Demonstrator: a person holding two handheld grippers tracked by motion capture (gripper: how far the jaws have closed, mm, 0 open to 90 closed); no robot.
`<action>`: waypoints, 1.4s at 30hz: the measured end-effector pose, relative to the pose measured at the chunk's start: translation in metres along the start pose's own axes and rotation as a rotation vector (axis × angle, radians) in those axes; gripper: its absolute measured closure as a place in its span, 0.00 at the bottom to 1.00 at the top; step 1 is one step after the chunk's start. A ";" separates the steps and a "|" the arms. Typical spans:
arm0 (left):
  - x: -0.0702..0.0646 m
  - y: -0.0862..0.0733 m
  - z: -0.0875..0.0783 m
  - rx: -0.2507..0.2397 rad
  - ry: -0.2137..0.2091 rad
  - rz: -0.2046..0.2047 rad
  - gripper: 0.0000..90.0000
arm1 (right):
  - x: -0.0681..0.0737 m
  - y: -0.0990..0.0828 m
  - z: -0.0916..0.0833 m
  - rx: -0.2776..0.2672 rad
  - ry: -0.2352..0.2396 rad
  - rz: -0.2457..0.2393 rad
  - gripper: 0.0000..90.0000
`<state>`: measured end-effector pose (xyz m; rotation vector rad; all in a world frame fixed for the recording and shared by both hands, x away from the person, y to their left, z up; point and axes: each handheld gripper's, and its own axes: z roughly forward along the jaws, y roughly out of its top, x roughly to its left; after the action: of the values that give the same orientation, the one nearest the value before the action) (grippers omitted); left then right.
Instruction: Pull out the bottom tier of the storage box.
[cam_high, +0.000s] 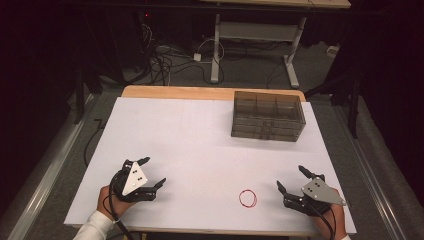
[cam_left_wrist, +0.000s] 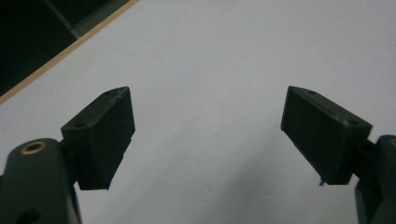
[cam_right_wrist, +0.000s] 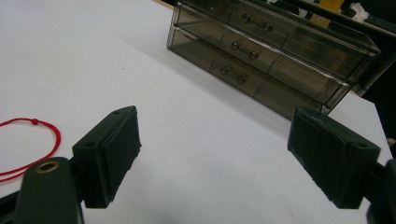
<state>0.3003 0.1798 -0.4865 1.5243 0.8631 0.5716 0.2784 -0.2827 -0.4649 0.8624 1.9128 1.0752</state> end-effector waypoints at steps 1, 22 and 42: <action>0.000 -0.001 0.000 0.004 0.005 0.009 0.19 | 0.000 0.000 0.001 0.001 0.002 0.003 0.22; -0.002 -0.009 0.003 0.015 -0.021 0.014 0.19 | -0.009 0.003 0.003 0.002 -0.030 -0.008 0.30; -0.002 -0.010 0.003 0.030 -0.021 0.009 0.19 | -0.033 0.012 0.018 0.021 -0.037 -0.023 0.27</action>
<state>0.2998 0.1765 -0.4964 1.5595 0.8525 0.5507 0.3116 -0.2982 -0.4511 0.8636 1.9019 1.0204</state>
